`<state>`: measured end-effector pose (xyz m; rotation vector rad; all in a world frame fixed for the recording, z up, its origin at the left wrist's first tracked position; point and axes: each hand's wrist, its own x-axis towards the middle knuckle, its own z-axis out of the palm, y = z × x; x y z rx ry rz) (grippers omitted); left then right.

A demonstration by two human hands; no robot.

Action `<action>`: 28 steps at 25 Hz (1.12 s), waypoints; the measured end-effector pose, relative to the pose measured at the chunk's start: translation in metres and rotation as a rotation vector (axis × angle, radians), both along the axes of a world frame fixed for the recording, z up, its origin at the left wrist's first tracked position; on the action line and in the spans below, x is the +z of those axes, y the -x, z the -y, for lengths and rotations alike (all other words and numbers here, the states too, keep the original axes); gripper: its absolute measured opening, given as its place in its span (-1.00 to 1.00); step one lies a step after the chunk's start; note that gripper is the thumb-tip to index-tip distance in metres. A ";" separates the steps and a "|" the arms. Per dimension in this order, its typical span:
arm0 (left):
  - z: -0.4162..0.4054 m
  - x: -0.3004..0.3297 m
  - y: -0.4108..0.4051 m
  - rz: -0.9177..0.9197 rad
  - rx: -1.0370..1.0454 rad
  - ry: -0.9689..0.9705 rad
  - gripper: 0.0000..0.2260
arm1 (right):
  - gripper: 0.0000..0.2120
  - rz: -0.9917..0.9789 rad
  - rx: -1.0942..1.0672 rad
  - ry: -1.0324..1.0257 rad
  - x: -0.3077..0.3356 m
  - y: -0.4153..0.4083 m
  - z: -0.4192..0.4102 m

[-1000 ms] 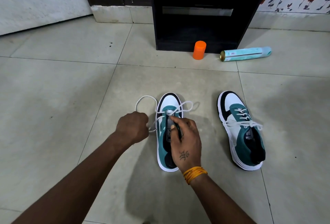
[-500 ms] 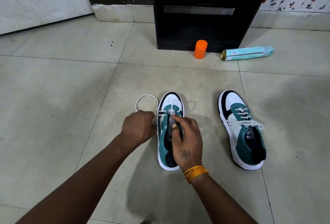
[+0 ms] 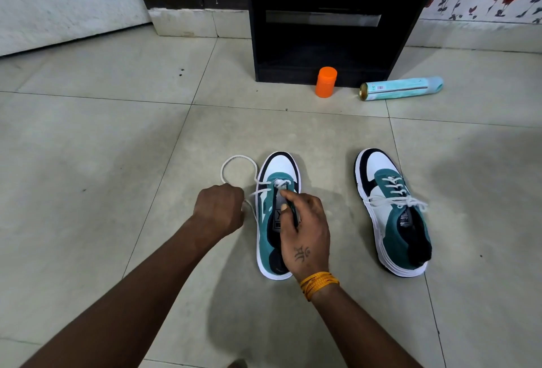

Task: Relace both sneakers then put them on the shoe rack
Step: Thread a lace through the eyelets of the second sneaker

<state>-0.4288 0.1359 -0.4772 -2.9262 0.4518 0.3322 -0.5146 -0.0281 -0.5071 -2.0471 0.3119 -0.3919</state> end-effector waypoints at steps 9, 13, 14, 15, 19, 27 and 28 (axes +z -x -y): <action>-0.005 -0.025 0.005 0.166 -0.039 0.342 -0.91 | -0.69 -0.013 0.005 0.004 0.002 0.000 -0.001; 0.000 -0.033 0.004 0.072 -0.025 0.411 -0.85 | -0.69 -0.020 0.001 -0.012 0.003 0.000 -0.002; 0.000 -0.033 0.003 0.059 -0.004 0.461 -0.84 | -0.68 -0.010 -0.007 -0.021 0.003 0.001 -0.002; -0.001 -0.031 0.002 0.034 0.041 0.533 -0.84 | -0.67 0.001 -0.017 -0.029 0.003 0.002 -0.002; 0.011 -0.017 0.002 -0.130 0.353 0.877 -0.83 | -0.71 0.012 -0.035 -0.053 0.001 -0.001 0.002; 0.038 -0.017 -0.032 -0.295 0.888 1.207 -0.62 | -0.70 -0.020 -0.011 0.009 0.000 -0.006 0.005; 0.040 -0.017 -0.035 -0.293 0.910 1.288 -0.73 | -0.69 -0.020 -0.012 0.012 0.000 -0.006 0.005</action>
